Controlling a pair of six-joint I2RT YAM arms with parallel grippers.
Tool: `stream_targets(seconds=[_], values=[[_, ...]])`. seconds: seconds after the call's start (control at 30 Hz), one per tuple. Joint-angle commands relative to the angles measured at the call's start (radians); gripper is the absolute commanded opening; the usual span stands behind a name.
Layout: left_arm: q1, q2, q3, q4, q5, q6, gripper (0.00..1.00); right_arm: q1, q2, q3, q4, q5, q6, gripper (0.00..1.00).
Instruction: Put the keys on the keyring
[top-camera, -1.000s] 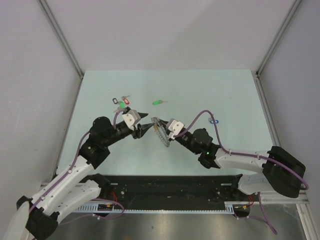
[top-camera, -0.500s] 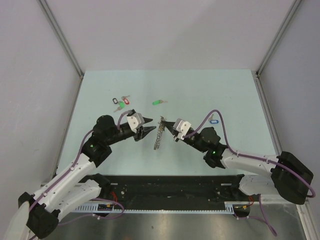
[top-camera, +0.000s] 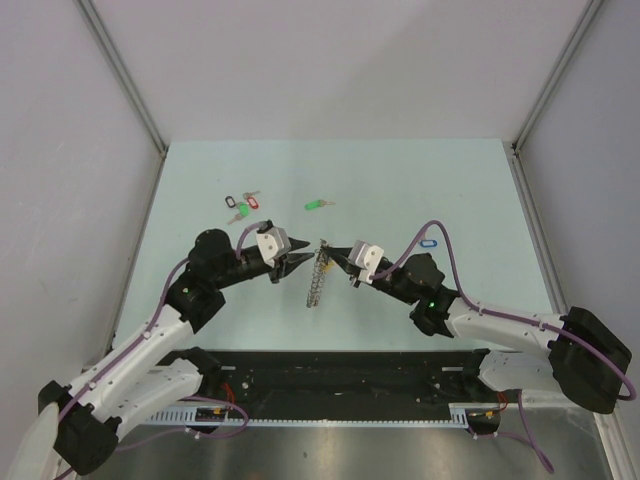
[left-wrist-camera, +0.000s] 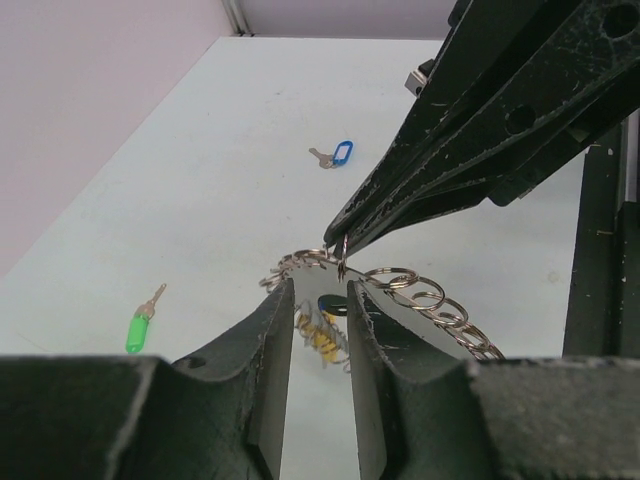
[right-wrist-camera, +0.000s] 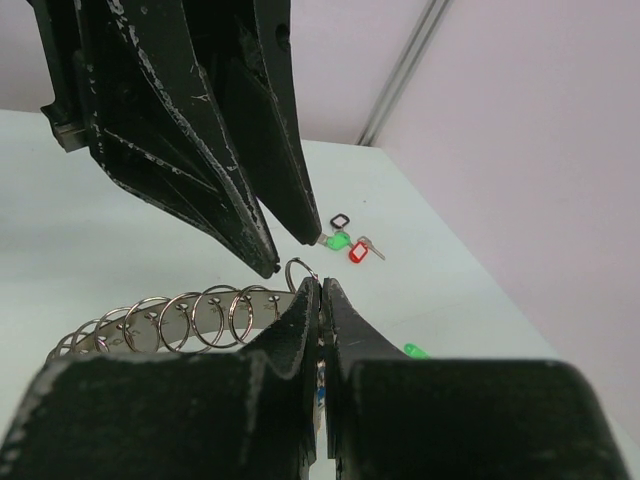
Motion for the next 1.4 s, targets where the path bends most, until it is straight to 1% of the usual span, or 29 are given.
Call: stream_targets(seconds=[0.0, 0.2, 0.37, 0.77, 0.97, 1.07, 1.1, 1.2, 1.23, 1.3, 1.33, 1.37], values=[[-0.005, 0.011, -0.006, 0.056, 0.062, 0.002, 0.32, -0.002, -0.024, 0.012, 0.064, -0.017, 0.005, 0.0], [-0.01, 0.03, 0.0, 0.05, 0.082, -0.002, 0.3, 0.0, -0.018, 0.013, 0.07, -0.014, 0.01, 0.0], [-0.014, 0.036, 0.005, 0.044, 0.073, -0.004, 0.27, 0.0, -0.016, 0.015, 0.07, -0.016, 0.01, 0.0], [-0.021, 0.048, 0.012, 0.037, 0.045, -0.016, 0.25, 0.018, 0.005, 0.024, 0.067, -0.003, -0.004, 0.0], [-0.022, 0.061, 0.026, 0.016, 0.023, -0.016, 0.17, 0.027, 0.01, 0.03, 0.064, 0.006, -0.013, 0.0], [-0.025, 0.065, 0.032, 0.002, 0.013, -0.011, 0.08, 0.031, 0.011, 0.031, 0.064, 0.01, -0.015, 0.0], [-0.027, 0.068, 0.034, -0.001, 0.008, -0.013, 0.0, 0.032, 0.01, 0.031, 0.064, 0.012, -0.015, 0.0], [-0.027, 0.068, 0.039, -0.004, -0.006, -0.019, 0.0, 0.034, 0.004, 0.031, 0.062, 0.021, -0.001, 0.0], [-0.027, 0.065, 0.037, -0.001, -0.013, -0.033, 0.0, 0.034, -0.004, 0.033, 0.061, 0.024, 0.005, 0.03], [-0.027, 0.054, 0.034, 0.013, -0.029, -0.05, 0.0, 0.034, -0.015, 0.047, 0.041, 0.038, 0.016, 0.13], [-0.028, 0.05, 0.028, 0.022, -0.036, -0.076, 0.0, 0.034, -0.033, 0.054, 0.0, 0.043, 0.031, 0.21], [-0.027, 0.047, 0.028, 0.036, -0.038, -0.087, 0.0, 0.034, -0.044, 0.074, -0.024, 0.055, 0.042, 0.25]])
